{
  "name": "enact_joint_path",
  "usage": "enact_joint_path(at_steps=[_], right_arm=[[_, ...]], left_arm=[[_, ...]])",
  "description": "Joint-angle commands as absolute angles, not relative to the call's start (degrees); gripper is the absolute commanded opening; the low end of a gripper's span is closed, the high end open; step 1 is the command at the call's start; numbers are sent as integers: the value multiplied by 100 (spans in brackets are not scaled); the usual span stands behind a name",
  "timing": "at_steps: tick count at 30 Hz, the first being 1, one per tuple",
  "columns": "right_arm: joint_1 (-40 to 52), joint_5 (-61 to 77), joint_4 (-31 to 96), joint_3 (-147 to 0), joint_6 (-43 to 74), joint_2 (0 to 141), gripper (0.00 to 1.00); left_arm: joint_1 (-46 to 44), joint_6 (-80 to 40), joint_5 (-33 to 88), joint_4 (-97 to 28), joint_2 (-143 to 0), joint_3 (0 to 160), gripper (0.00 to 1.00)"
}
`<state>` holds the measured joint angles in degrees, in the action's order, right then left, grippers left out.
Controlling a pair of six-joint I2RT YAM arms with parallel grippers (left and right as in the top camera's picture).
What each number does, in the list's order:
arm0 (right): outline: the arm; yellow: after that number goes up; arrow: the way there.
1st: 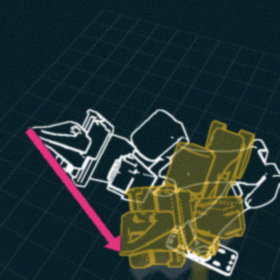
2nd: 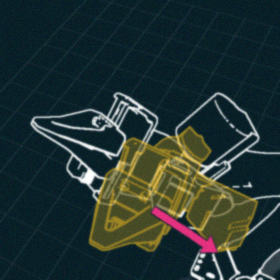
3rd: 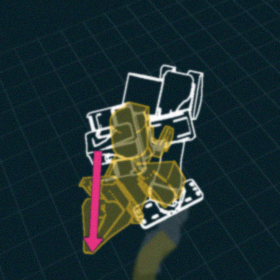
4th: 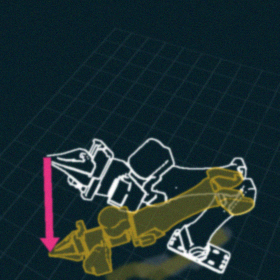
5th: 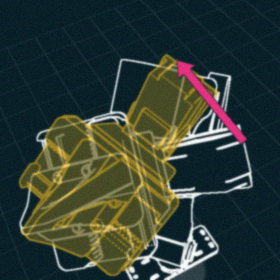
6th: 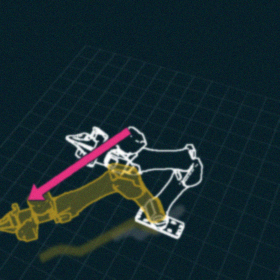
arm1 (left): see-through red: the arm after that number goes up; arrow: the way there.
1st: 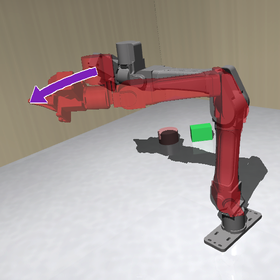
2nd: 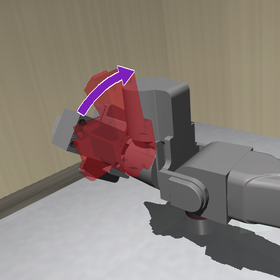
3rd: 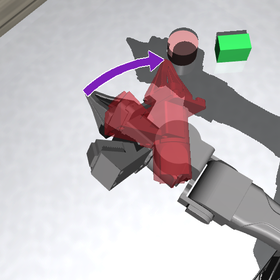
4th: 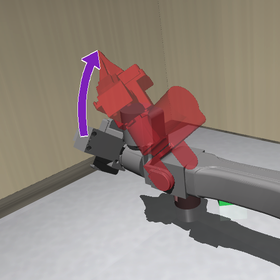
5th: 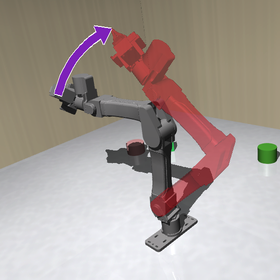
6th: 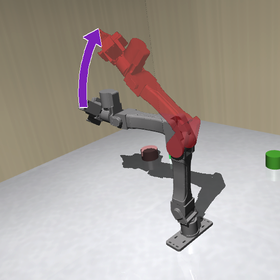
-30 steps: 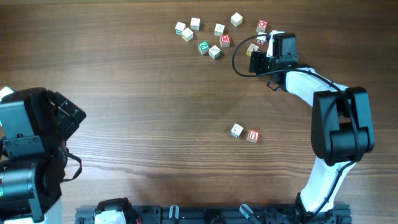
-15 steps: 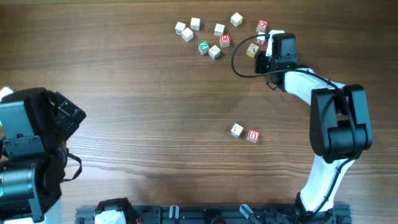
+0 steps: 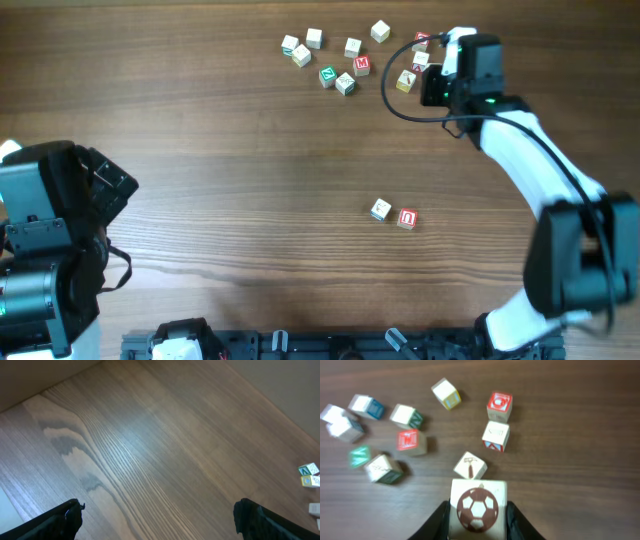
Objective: Form a horizontal line
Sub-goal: 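Carry the soccer-ball block and set it right of the red block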
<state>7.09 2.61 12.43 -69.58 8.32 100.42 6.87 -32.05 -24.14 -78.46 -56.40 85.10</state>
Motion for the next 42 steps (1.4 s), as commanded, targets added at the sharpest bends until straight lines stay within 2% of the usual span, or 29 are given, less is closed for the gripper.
enact_joint_path(at_steps=[1, 6, 10, 14, 18, 22, 29, 34, 42], right_arm=[[731, 342, 2001, -7026, 967, 9111, 24], [731, 344, 3540, -7024, 1420, 8189, 24], [733, 342, 5019, -6993, 1544, 7970, 24], [733, 344, 5577, -6580, 1704, 8007, 24], [733, 390, 5273, -5782, 2174, 8016, 24], [733, 499, 4169, -4663, 2888, 8016, 23], [733, 952, 3236, -3699, 3015, 8025, 22], [733, 1037, 3026, -3454, 3000, 8025, 22], [733, 1041, 2941, -3437, 2974, 8025, 31]], left_arm=[[731, -3262, -2388, -7830, -5636, 8514, 100], [731, -3262, -2388, -7830, -5636, 8514, 100], [731, -3262, -2388, -7830, -5636, 8514, 100], [731, -3262, -2388, -7830, -5636, 8514, 100], [731, -3262, -2388, -7830, -5636, 8514, 100], [731, -3264, -2388, -7830, -5636, 8514, 100], [731, -3262, -2388, -7830, -5636, 8514, 100], [731, -3262, -2388, -7830, -5636, 8514, 100], [731, -3264, -2388, -7830, -5636, 8514, 100]])
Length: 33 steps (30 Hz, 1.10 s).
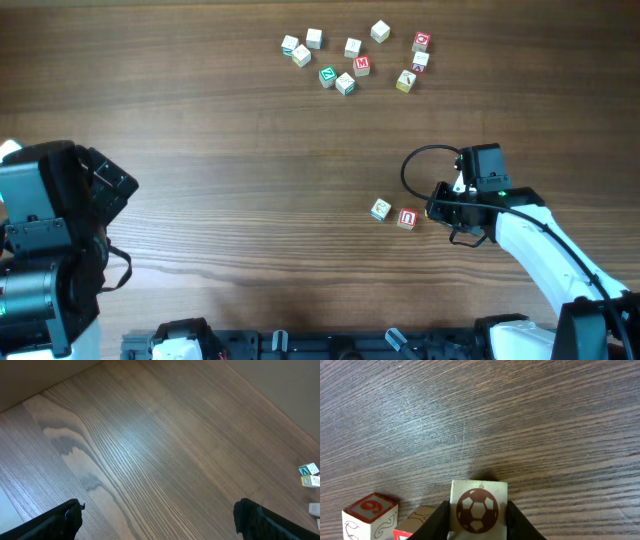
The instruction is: Form a horizontal line
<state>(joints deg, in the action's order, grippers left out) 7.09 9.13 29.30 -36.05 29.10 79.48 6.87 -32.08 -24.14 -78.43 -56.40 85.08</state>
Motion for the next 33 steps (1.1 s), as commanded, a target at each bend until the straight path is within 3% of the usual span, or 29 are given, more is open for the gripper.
enact_joint_path(at_steps=[1, 5, 12, 27, 33], right_arm=[[733, 1039, 2952, -3437, 2976, 8025, 31], [733, 1037, 3026, -3437, 2976, 8025, 39], [733, 1039, 3052, -3446, 3002, 8025, 99], [731, 993, 4064, -5312, 3120, 7454, 99], [731, 1037, 4401, -5511, 3225, 6967, 100]], left_arm=[[731, -3262, -2388, -7830, -5636, 8514, 100], [731, -3262, -2388, -7830, -5636, 8514, 100], [731, -3262, -2388, -7830, -5636, 8514, 100], [731, -3264, -2362, -7789, -5636, 8514, 100], [731, -3264, -1573, -7509, -5636, 8514, 100]])
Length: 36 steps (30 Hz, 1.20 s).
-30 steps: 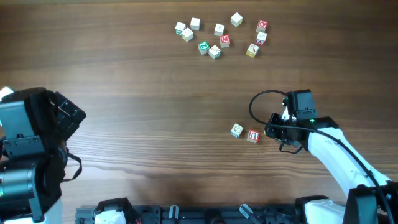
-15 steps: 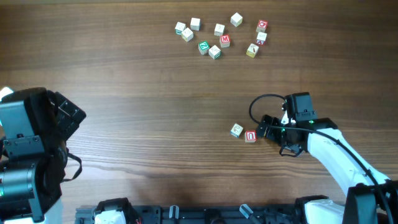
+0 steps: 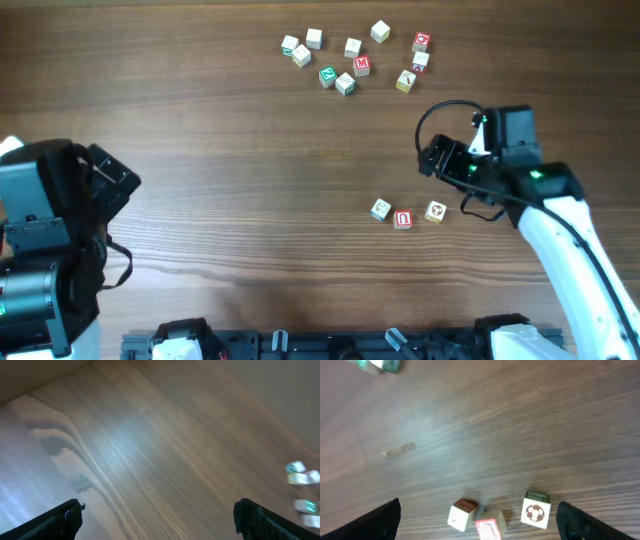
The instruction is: Form a horizontal line
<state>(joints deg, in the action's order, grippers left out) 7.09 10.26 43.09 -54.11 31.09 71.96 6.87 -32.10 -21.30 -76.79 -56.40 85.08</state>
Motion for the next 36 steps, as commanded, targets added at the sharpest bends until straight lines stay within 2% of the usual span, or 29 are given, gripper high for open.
enact_joint_path(at_steps=[1, 9, 10, 11, 12, 13, 17, 20, 21, 27, 36], right_arm=[[731, 1037, 4401, -5511, 3378, 6936, 100], [731, 1020, 4425, -5489, 3728, 7067, 99], [731, 1009, 4425, -5489, 3728, 7083, 99], [731, 1011, 4423, -5489, 3730, 7087, 98], [731, 1011, 4423, -5489, 3732, 7089, 94], [731, 1011, 4423, -5489, 3734, 7089, 90], [731, 871, 4423, -5489, 3750, 7094, 81], [731, 572, 4449, -5489, 3750, 7094, 69], [731, 541, 4471, -5489, 3750, 7094, 67], [731, 482, 4560, -5489, 3750, 7094, 64], [731, 189, 4923, -5485, 3747, 7094, 61]], left_arm=[[731, -3267, -1450, -7369, -5636, 8514, 100], [731, -3264, -1138, -7061, -5636, 8514, 100], [731, -3267, -1052, -7065, -5638, 8514, 83], [731, -3267, -904, -7070, -5647, 8512, 41], [729, -3267, -604, -7070, -5704, 8508, 15], [729, -3264, -438, -7072, -5739, 8508, 4], [725, -3262, 89, -7109, -6104, 8342, 4], [725, -3262, 270, -7070, -6617, 7977, 4], [725, -3260, 449, -7024, -6788, 7861, 4], [303, -2812, 1874, -6141, -7876, 7155, 4], [-1157, -2567, 1778, -5063, -9107, 6921, 4]])
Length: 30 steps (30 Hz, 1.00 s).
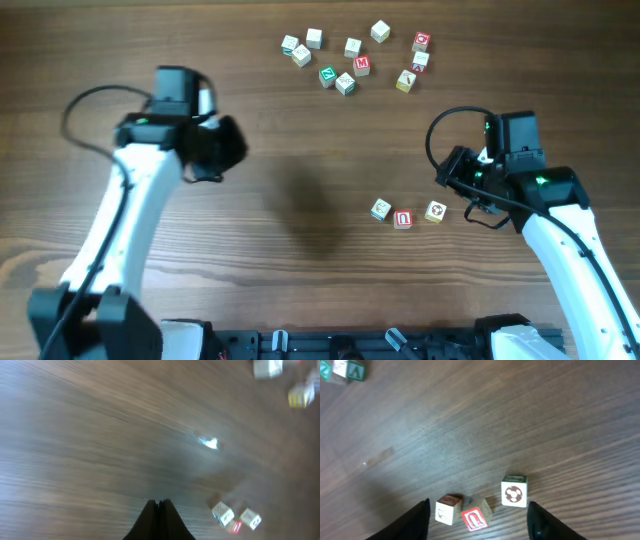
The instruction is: Form a horizontal line
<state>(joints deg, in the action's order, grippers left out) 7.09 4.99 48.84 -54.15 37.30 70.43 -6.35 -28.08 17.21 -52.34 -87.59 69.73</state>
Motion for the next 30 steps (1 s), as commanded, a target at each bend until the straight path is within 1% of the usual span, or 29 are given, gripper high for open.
enact_joint_path(at_steps=[1, 4, 8, 11, 12, 17, 21, 25, 30], right_arm=[[731, 134, 4936, -5485, 3750, 7094, 61], [731, -134, 5013, -5481, 3752, 7096, 61], [731, -257, 5087, -5474, 3752, 7137, 60], [733, -19, 5319, -5472, 3769, 7223, 55], [733, 113, 5415, -5472, 3769, 7251, 50], [733, 346, 5621, -5472, 3776, 7463, 38], [733, 735, 5701, -5465, 3924, 7671, 33], [733, 1017, 5669, -5463, 3962, 7867, 27], [733, 1155, 5769, -5463, 4263, 8206, 21]], left_arm=[[-1293, -2567, 1671, -5013, -9198, 6921, 4], [-1664, -2567, 1411, -4794, -9489, 6921, 4], [-2152, -2567, 1385, -4379, -9913, 6921, 4], [-2427, -2569, 1387, -4119, -10191, 6921, 4], [-2523, -2569, 1387, -4034, -10287, 6921, 4], [-2858, -2571, 1393, -3861, -10602, 6921, 4], [-3009, -2523, 1717, -3809, -10728, 6921, 4], [-3107, -2040, 2132, -3671, -10785, 6921, 4], [-3144, -1966, 2189, -3444, -10814, 6921, 4]])
